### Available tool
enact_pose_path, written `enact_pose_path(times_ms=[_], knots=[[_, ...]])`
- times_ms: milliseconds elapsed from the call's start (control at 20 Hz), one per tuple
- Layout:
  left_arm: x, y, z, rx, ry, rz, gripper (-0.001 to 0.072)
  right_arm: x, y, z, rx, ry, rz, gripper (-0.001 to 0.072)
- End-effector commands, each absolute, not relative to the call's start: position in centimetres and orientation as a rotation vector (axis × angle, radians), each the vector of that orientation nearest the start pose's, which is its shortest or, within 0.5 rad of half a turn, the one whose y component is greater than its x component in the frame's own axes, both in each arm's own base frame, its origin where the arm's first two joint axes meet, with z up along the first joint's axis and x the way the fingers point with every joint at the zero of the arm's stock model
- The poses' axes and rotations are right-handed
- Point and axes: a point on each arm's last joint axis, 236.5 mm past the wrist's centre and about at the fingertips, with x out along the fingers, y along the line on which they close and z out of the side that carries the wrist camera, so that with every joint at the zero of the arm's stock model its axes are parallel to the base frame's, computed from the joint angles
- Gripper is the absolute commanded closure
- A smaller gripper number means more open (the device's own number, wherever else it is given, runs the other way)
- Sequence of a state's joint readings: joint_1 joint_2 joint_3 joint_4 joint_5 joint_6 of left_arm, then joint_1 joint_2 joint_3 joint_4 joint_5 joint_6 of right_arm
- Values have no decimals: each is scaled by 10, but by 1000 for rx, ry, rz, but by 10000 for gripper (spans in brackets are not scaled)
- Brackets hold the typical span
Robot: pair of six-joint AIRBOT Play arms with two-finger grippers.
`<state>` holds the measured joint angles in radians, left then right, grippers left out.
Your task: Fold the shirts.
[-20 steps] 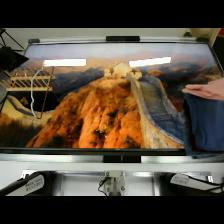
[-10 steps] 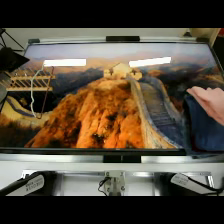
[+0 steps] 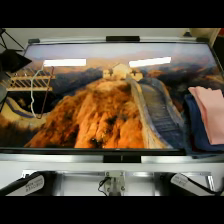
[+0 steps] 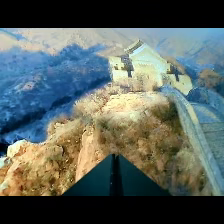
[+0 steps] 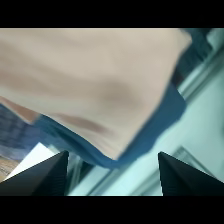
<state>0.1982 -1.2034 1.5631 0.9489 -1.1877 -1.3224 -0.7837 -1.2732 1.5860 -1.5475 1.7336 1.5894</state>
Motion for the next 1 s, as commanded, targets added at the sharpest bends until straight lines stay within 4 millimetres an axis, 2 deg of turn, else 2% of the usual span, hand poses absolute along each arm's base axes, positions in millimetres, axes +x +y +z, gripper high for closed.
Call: enact_pose_path(times_ms=[0, 50, 100, 150, 200, 250, 300, 350, 450, 550, 650, 950], knots=[[440, -32, 199, -32, 844, -196, 669, 344, -208, 219, 426, 901, -433, 48], [437, -30, 182, 75, 924, -128, 668, 369, -180, 237, 372, 842, -362, 48], [432, -32, 165, 157, 1003, -87, 666, 385, -143, 235, 335, 861, -287, 59], [425, -43, 146, 217, 1081, -95, 605, 393, -107, 221, 291, 935, -217, 59], [417, -58, 129, 232, 1152, -128, 267, 395, -71, 200, 244, 1036, -143, 58], [405, -74, 112, 200, 1240, -148, -13, 392, -34, 175, 208, 1152, -57, 55], [391, -85, 97, 175, 1324, -181, -11, 386, -1, 150, 188, 1262, 25, 54], [374, -97, 81, 173, 1389, -256, -10, 376, 20, 130, 174, 1357, 78, 54], [352, -88, 64, 135, 1426, -239, -9, 351, 38, 100, 144, 1489, 132, 54], [351, -91, 69, 70, 1354, -238, -9, 347, 39, 85, 163, 1495, 114, 54], [353, -93, 75, 59, 1329, -241, -9, 347, 39, 81, 167, 1501, 111, 54], [353, -92, 73, 59, 1338, -238, -9, 347, 39, 81, 165, 1500, 112, 54]])
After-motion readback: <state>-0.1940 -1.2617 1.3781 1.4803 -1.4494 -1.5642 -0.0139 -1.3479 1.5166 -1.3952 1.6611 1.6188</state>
